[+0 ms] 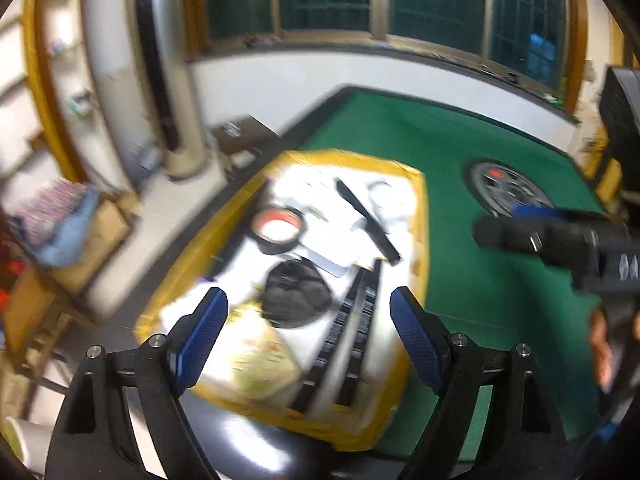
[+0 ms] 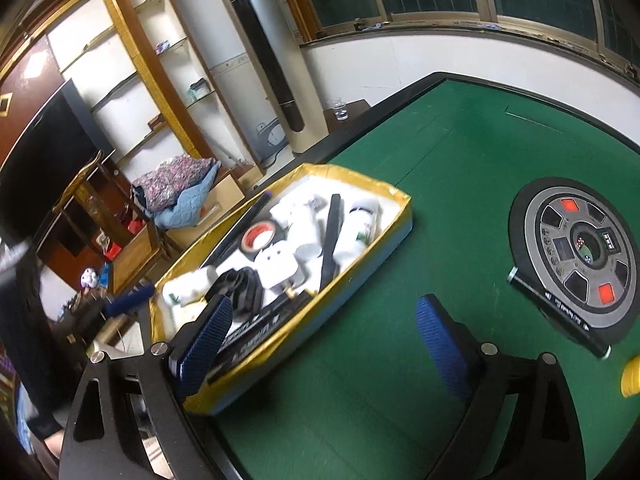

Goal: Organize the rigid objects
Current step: 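Lower the bottle and marker into the tray and open both tools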

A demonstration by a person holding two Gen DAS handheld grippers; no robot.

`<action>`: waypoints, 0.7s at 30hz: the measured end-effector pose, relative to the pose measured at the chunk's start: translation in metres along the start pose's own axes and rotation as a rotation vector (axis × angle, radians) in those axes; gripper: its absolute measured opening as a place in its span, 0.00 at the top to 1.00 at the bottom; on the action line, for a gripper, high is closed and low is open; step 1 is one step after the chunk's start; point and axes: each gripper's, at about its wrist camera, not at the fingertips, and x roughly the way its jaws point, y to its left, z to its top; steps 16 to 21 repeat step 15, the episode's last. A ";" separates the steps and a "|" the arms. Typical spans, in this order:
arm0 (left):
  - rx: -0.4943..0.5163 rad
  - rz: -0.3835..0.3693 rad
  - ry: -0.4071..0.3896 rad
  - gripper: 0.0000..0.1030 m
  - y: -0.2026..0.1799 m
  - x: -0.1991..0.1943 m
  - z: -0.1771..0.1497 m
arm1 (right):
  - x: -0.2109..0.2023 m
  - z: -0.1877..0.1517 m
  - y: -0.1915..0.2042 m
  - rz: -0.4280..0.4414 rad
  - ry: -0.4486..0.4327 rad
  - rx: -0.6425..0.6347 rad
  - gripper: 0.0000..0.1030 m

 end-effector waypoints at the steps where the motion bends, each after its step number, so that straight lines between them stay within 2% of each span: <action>1: 0.002 0.035 -0.014 0.18 0.001 -0.005 0.000 | -0.001 -0.003 0.003 -0.003 -0.002 -0.011 0.12; 3: 0.000 0.109 -0.047 0.16 0.003 -0.013 -0.002 | -0.001 -0.008 0.008 0.001 0.000 -0.027 0.12; 5: -0.009 0.136 -0.053 0.15 0.005 -0.014 -0.001 | 0.000 -0.012 0.011 0.017 0.010 -0.033 0.12; 10: -0.075 0.048 -0.015 0.15 0.019 -0.014 -0.004 | 0.005 -0.016 0.020 0.034 0.018 -0.044 0.12; 21: -0.066 0.045 0.007 0.15 0.017 -0.008 -0.005 | 0.008 -0.022 0.024 0.049 0.025 -0.043 0.12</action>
